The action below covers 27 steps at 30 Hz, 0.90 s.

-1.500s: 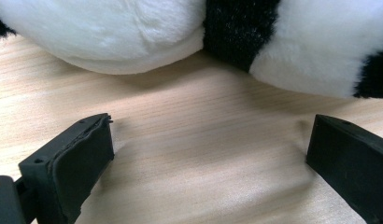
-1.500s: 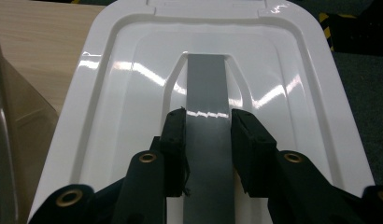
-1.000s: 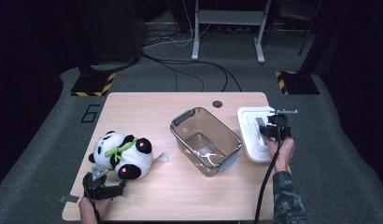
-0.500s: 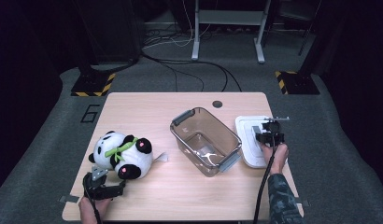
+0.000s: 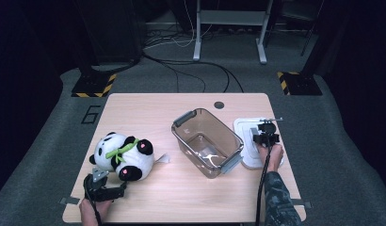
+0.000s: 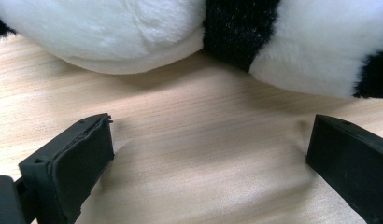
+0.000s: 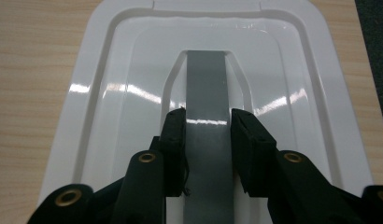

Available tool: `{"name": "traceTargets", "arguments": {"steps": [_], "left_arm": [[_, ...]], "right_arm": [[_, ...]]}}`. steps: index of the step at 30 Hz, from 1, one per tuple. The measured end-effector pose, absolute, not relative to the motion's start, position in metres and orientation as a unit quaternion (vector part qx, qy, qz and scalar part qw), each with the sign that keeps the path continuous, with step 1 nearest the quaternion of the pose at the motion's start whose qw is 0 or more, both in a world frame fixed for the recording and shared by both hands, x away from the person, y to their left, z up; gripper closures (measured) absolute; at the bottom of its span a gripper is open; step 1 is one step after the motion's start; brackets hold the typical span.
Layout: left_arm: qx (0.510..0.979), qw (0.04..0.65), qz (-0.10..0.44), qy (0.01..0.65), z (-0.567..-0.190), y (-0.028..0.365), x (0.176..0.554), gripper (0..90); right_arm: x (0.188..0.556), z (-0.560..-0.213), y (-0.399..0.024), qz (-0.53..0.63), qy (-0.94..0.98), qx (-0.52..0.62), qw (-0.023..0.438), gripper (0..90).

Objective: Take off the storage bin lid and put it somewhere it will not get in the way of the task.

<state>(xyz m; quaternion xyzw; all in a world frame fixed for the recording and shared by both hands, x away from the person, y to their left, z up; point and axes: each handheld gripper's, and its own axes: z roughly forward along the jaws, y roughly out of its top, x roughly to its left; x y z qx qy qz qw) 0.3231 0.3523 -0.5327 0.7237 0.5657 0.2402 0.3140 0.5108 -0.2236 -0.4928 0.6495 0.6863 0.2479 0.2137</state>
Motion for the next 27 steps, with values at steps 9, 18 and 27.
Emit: {"name": "traceTargets", "arguments": {"steps": [9, 18, 27], "left_arm": [[0.725, 0.315, 0.236, 0.565, -0.533, 0.352, 0.324, 0.0], [0.724, 0.315, 0.239, 0.565, -0.533, 0.352, 0.324, 0.0], [0.724, 0.314, 0.238, 0.566, -0.533, 0.352, 0.324, 0.0]], "right_arm": [[0.511, -0.491, -0.226, 0.262, 0.685, 0.643, 0.221, 37.0], [0.449, -0.47, -0.236, 0.342, 0.683, 0.601, 0.237, 8.2], [0.397, -0.469, -0.241, 0.363, 0.686, 0.585, 0.236, 0.5]]}}
